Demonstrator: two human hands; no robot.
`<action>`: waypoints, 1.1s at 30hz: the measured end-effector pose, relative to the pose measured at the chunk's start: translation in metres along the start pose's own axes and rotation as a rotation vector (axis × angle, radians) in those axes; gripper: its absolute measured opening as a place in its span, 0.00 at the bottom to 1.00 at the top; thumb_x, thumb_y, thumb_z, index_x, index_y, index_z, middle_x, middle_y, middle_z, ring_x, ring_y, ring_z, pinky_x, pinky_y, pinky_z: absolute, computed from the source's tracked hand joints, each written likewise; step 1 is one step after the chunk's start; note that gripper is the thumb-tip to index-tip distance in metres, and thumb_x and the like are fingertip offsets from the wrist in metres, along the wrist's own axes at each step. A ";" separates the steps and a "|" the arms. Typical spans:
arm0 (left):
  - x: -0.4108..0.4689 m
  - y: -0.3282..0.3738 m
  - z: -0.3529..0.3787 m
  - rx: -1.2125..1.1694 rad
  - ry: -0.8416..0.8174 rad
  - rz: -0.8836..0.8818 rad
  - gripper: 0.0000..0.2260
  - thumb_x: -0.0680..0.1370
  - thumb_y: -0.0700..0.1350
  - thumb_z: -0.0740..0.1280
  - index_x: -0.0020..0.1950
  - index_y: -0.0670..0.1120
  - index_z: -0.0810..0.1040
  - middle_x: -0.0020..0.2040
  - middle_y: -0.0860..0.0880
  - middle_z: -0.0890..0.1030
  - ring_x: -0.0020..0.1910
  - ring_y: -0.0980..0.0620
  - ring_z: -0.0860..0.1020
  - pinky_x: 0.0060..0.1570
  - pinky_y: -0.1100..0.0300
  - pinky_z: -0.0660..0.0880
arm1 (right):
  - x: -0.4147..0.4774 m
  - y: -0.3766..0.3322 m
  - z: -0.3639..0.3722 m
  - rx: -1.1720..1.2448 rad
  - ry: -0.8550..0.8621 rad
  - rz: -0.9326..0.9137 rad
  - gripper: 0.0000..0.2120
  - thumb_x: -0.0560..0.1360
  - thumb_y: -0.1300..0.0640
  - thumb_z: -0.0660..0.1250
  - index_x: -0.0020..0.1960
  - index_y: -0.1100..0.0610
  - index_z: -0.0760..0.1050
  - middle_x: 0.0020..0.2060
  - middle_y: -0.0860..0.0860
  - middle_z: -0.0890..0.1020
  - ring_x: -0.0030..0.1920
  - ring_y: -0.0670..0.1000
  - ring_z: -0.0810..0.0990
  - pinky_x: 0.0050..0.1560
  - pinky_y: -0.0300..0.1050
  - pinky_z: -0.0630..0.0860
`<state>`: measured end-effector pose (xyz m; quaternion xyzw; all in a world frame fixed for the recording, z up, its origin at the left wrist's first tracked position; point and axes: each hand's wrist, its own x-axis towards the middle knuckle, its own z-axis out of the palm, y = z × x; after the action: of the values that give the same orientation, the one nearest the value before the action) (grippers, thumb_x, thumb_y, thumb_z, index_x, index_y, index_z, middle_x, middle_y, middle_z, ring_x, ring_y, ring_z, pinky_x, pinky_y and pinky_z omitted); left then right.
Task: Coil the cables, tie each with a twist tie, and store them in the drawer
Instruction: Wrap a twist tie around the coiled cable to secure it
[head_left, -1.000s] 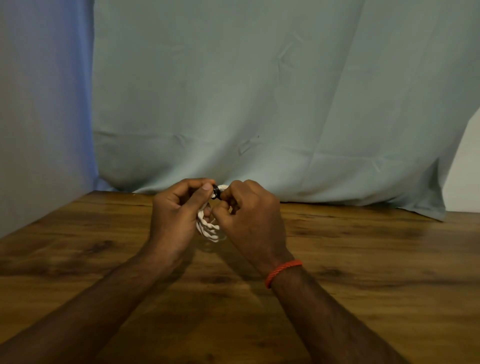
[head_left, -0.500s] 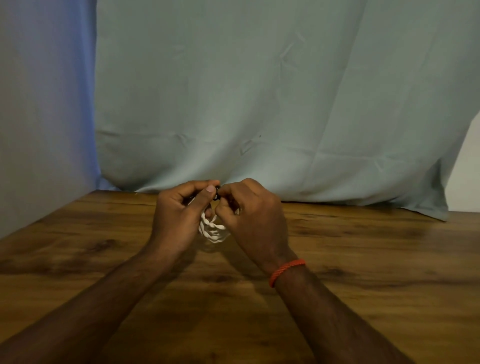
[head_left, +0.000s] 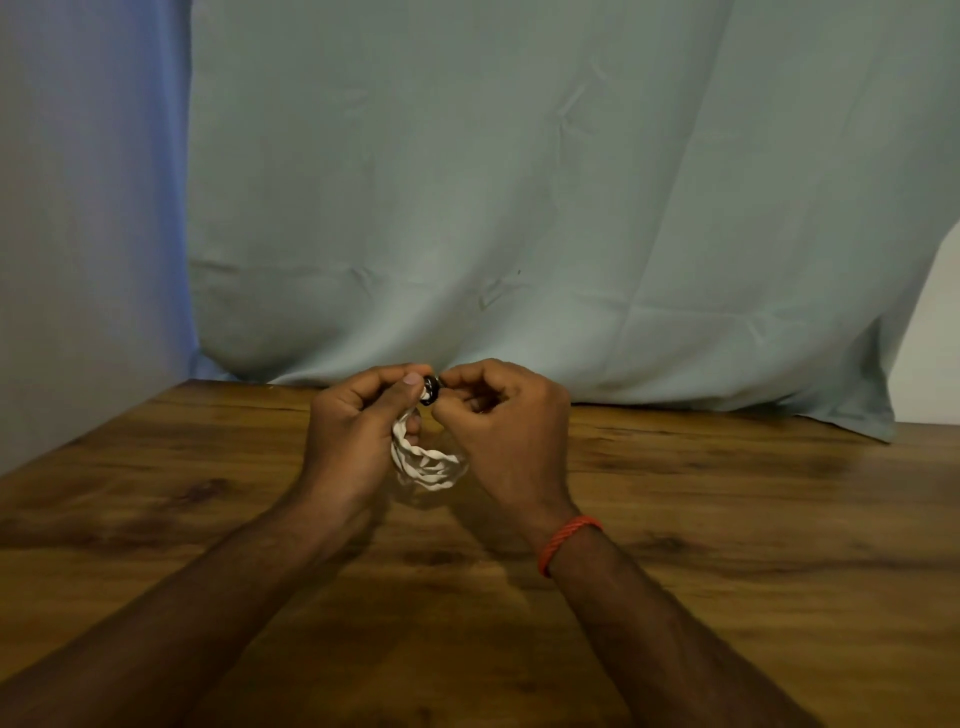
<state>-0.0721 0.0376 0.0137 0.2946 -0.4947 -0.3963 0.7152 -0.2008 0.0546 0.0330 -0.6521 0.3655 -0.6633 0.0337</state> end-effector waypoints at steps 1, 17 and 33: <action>0.001 -0.001 -0.001 0.002 0.005 -0.004 0.06 0.78 0.40 0.70 0.50 0.44 0.86 0.45 0.34 0.83 0.43 0.38 0.78 0.51 0.36 0.76 | 0.000 0.000 0.000 0.015 -0.014 0.011 0.03 0.69 0.62 0.76 0.41 0.57 0.86 0.33 0.47 0.85 0.33 0.44 0.82 0.35 0.35 0.78; 0.007 0.007 -0.014 0.300 -0.131 0.171 0.10 0.74 0.39 0.74 0.55 0.45 0.82 0.44 0.49 0.87 0.41 0.52 0.85 0.43 0.61 0.81 | 0.004 0.005 -0.005 0.060 -0.160 0.092 0.02 0.72 0.61 0.77 0.45 0.57 0.86 0.36 0.46 0.86 0.37 0.44 0.84 0.40 0.43 0.82; 0.003 0.014 -0.014 0.468 -0.095 0.333 0.11 0.71 0.35 0.77 0.49 0.48 0.84 0.41 0.55 0.85 0.38 0.61 0.83 0.38 0.69 0.76 | 0.006 0.007 -0.007 0.099 -0.171 0.018 0.05 0.73 0.66 0.75 0.46 0.58 0.83 0.36 0.44 0.84 0.38 0.42 0.84 0.39 0.34 0.78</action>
<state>-0.0544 0.0423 0.0216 0.3475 -0.6471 -0.1618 0.6590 -0.2106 0.0493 0.0346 -0.7007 0.3337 -0.6222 0.1031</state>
